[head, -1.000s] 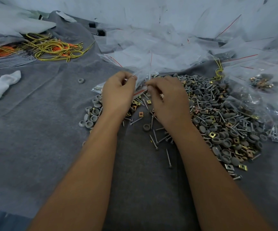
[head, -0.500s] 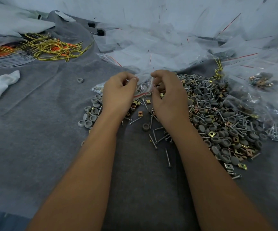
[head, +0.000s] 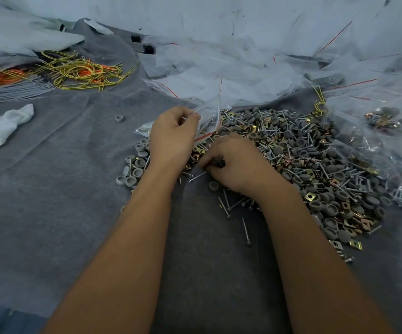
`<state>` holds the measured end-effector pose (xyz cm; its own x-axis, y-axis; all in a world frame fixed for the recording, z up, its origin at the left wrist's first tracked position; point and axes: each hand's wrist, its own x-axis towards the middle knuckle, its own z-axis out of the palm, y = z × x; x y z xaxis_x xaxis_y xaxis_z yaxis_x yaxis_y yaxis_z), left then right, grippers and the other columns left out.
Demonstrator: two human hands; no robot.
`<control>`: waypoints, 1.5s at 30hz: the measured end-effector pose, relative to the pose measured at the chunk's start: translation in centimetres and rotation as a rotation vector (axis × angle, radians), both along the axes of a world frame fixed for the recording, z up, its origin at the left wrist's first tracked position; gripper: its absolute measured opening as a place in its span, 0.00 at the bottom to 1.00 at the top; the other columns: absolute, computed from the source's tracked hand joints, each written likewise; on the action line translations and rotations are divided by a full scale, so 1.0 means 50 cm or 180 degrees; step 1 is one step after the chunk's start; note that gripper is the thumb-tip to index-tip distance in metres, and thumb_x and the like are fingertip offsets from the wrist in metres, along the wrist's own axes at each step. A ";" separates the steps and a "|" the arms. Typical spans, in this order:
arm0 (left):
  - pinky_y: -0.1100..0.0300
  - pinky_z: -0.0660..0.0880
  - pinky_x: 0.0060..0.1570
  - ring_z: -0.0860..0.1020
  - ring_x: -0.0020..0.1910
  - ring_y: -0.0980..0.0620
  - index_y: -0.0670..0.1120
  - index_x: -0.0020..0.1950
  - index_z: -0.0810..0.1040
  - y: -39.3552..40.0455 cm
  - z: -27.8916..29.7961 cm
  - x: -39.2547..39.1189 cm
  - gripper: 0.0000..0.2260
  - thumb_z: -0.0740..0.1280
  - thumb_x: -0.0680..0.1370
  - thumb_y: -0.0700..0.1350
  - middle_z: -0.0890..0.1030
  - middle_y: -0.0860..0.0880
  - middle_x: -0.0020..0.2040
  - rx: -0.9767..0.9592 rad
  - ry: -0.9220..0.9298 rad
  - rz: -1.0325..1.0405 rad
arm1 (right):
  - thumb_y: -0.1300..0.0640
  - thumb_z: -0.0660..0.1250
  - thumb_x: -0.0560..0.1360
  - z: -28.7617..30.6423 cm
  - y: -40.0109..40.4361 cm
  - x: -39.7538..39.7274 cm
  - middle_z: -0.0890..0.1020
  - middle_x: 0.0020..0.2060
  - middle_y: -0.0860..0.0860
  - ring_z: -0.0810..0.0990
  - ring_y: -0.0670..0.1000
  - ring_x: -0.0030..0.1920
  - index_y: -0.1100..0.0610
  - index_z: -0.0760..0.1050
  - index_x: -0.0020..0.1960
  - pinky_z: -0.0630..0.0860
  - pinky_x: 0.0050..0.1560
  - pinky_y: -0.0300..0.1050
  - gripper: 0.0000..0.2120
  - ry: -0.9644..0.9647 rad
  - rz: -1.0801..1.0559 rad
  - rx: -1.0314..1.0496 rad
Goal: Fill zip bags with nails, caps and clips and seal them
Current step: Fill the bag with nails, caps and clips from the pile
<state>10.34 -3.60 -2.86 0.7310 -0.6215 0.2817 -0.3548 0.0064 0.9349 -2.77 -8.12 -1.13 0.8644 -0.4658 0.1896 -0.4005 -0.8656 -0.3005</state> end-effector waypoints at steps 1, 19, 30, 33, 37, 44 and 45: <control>0.57 0.66 0.34 0.68 0.27 0.54 0.50 0.34 0.76 0.000 0.000 0.000 0.11 0.66 0.77 0.47 0.70 0.54 0.25 0.0006 0.0000 -0.0010 | 0.59 0.69 0.72 0.000 0.000 0.000 0.82 0.49 0.49 0.74 0.54 0.55 0.47 0.84 0.51 0.70 0.59 0.51 0.11 -0.0029 -0.0012 0.0002; 0.57 0.68 0.36 0.68 0.27 0.56 0.52 0.38 0.82 0.014 0.013 -0.017 0.09 0.64 0.73 0.51 0.72 0.56 0.24 0.0024 -0.0037 -0.0294 | 0.60 0.69 0.75 0.005 0.010 -0.007 0.81 0.37 0.54 0.76 0.56 0.41 0.60 0.83 0.49 0.69 0.45 0.41 0.06 -0.2889 -0.1019 -0.1159; 0.63 0.67 0.30 0.70 0.27 0.57 0.45 0.45 0.83 0.021 0.034 -0.014 0.21 0.53 0.84 0.51 0.75 0.53 0.31 -0.0613 0.0810 -0.0338 | 0.52 0.68 0.76 -0.028 -0.011 0.006 0.75 0.49 0.55 0.71 0.57 0.54 0.51 0.83 0.55 0.69 0.54 0.48 0.10 -0.1499 -0.1075 -0.0357; 0.62 0.63 0.30 0.68 0.29 0.55 0.44 0.46 0.81 0.027 0.044 0.007 0.25 0.47 0.85 0.51 0.73 0.49 0.35 -0.1401 0.1317 0.0311 | 0.54 0.67 0.78 -0.022 -0.018 0.002 0.76 0.54 0.55 0.73 0.55 0.59 0.49 0.82 0.57 0.68 0.59 0.42 0.10 -0.1557 -0.1203 0.0275; 0.62 0.63 0.30 0.69 0.29 0.55 0.46 0.46 0.77 0.040 0.046 0.017 0.20 0.48 0.85 0.51 0.73 0.50 0.35 -0.1980 0.1674 0.0827 | 0.57 0.66 0.78 -0.015 -0.015 -0.001 0.79 0.53 0.52 0.77 0.49 0.51 0.47 0.82 0.57 0.71 0.54 0.39 0.11 -0.1545 -0.1134 0.0950; 0.60 0.69 0.30 0.73 0.28 0.54 0.45 0.39 0.77 0.035 0.035 0.018 0.13 0.61 0.76 0.52 0.77 0.49 0.31 -0.0280 0.0672 0.0083 | 0.60 0.67 0.77 -0.014 -0.006 0.013 0.80 0.50 0.46 0.76 0.44 0.49 0.53 0.80 0.60 0.72 0.55 0.38 0.12 -0.1578 -0.1024 0.1276; 0.57 0.72 0.33 0.76 0.30 0.52 0.45 0.40 0.77 0.035 0.029 0.013 0.14 0.62 0.74 0.56 0.79 0.48 0.33 0.0031 0.0245 -0.0153 | 0.61 0.67 0.77 -0.013 -0.006 0.016 0.80 0.49 0.46 0.76 0.44 0.49 0.54 0.80 0.60 0.72 0.55 0.39 0.12 -0.1598 -0.1026 0.1247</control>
